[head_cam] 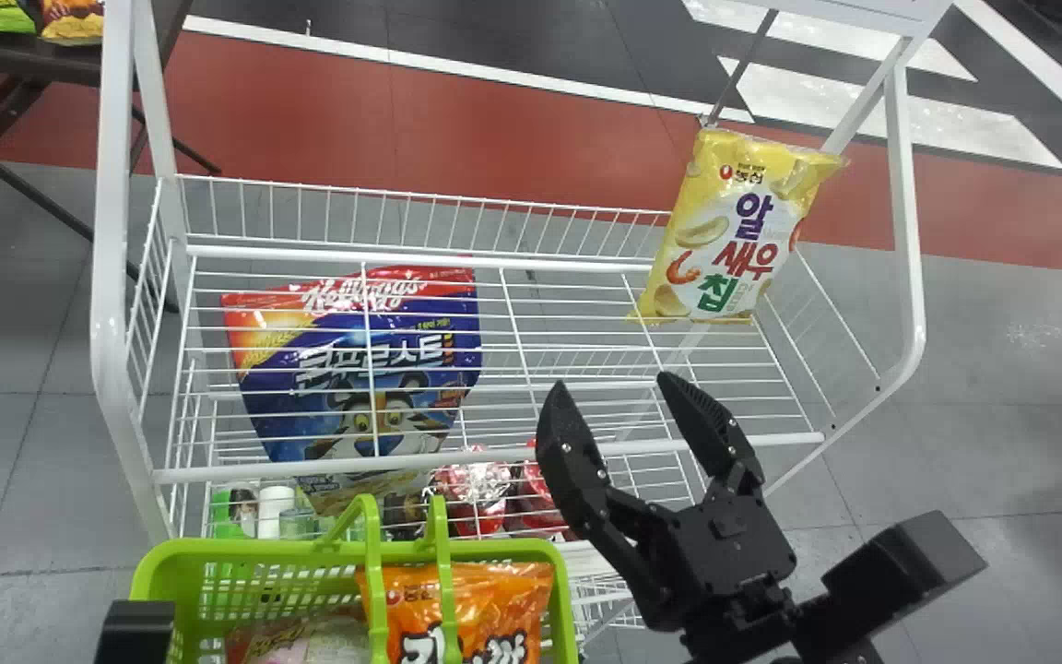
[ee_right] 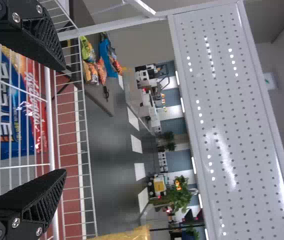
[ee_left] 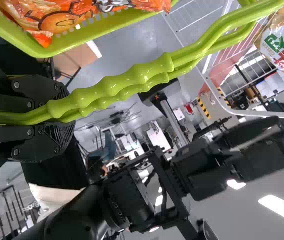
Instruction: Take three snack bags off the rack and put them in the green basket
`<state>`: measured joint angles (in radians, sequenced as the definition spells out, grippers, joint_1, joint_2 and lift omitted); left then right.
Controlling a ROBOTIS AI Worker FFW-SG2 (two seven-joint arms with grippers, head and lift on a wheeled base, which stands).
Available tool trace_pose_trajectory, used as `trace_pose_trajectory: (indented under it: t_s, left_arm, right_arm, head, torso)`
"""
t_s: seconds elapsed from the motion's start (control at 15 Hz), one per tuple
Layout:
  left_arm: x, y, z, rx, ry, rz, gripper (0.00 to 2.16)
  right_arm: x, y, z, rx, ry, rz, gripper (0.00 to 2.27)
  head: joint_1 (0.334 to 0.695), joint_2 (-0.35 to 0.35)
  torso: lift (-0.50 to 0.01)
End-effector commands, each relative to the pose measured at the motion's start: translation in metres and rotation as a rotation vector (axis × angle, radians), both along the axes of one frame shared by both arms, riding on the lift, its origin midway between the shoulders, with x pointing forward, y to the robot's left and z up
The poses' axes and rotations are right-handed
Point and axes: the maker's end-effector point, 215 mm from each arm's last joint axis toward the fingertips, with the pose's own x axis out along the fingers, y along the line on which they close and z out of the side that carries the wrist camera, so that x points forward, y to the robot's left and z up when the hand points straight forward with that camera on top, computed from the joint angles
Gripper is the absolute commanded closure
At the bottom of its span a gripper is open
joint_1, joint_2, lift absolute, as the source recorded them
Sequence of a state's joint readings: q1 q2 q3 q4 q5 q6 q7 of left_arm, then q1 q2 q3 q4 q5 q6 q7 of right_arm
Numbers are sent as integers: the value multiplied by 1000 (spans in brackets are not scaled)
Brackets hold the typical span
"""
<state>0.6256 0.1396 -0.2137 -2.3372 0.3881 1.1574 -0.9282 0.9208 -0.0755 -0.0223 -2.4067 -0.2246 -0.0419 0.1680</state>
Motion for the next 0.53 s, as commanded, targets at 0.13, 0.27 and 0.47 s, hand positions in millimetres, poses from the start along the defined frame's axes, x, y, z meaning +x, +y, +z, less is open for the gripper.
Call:
trace_pose_trajectory:
  t_s: [0.13, 0.27, 0.47]
  left_arm:
    - [2, 0, 0, -3, -9, 6, 1231]
    - [2, 0, 1, -4, -9, 5, 1231]
    - [2, 0, 1, -4, -9, 5, 1231]
  right_arm:
    - [-4, -2, 0, -7, 5, 5, 87]
    - [-3, -1, -1, -7, 7, 8, 87]
    - [-3, -2, 0, -10, 3, 9, 87]
  head:
    - [695, -350]
    - [695, -350]
    - [695, -350]
  torso:
    - [-22]
    - [-22]
    - [-22]
